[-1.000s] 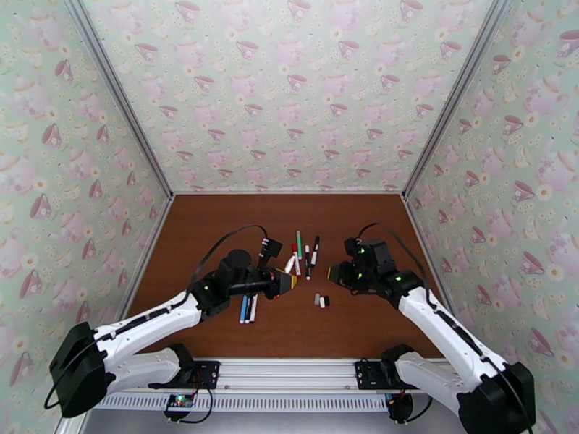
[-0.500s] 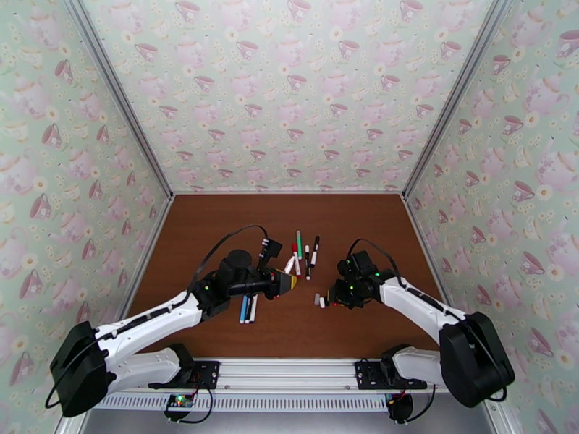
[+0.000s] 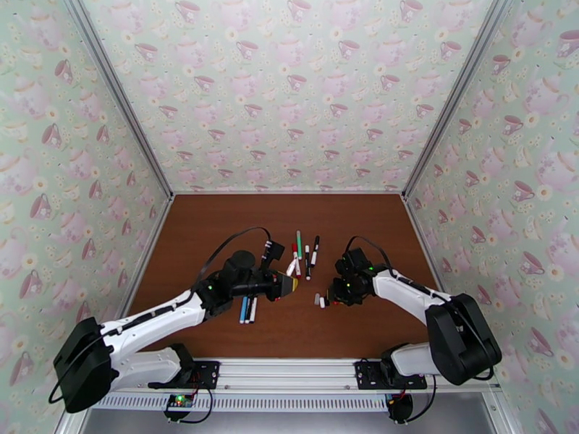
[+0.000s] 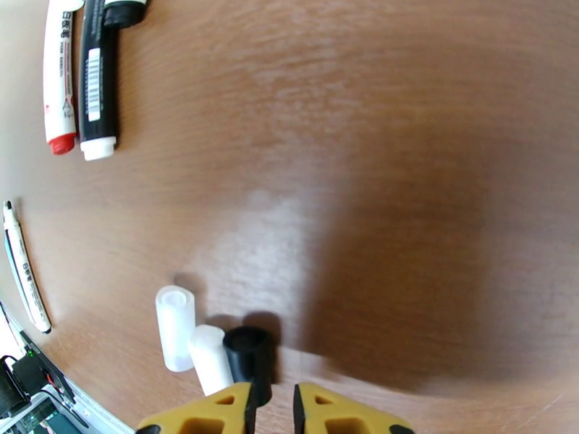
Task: Open the pen caps
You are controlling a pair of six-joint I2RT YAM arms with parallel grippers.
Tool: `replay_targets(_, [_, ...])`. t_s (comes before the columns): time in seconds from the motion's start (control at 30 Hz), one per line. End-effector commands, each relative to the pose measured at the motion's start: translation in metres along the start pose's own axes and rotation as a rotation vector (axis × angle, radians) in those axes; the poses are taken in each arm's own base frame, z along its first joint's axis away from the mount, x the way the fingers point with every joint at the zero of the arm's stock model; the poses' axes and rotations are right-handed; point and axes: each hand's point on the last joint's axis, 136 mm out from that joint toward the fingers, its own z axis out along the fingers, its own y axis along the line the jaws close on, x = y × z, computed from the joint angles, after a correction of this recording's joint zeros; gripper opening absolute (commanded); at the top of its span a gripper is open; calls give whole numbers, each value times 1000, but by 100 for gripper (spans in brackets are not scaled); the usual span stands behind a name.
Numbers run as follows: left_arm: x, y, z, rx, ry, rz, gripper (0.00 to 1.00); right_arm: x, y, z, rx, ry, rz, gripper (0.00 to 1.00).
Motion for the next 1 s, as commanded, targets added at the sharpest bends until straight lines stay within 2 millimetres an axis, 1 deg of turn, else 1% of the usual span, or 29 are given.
replay_targets(0.0, [4, 3, 5, -12, 20, 2, 0, -10, 1, 0, 22, -16, -26, 22])
replay_targets(0.17, [4, 3, 7, -17, 21, 3, 0, -10, -3, 2, 41, -2, -21, 25])
replay_targets(0.37, [4, 4, 11, -18, 32, 1, 0, -10, 0, 3, 27, 1, -19, 27])
replay_targets(0.57, [5, 3, 11, -18, 35, 4, 0, -7, 0, 0, 23, -3, -16, 30])
replay_targets(0.83, [5, 2, 11, -16, 37, 5, 0, -4, -3, 1, 28, -1, -12, 20])
replay_targets(0.97, [5, 2, 11, -19, 41, 7, 0, 0, -4, 1, 36, 11, -13, 20])
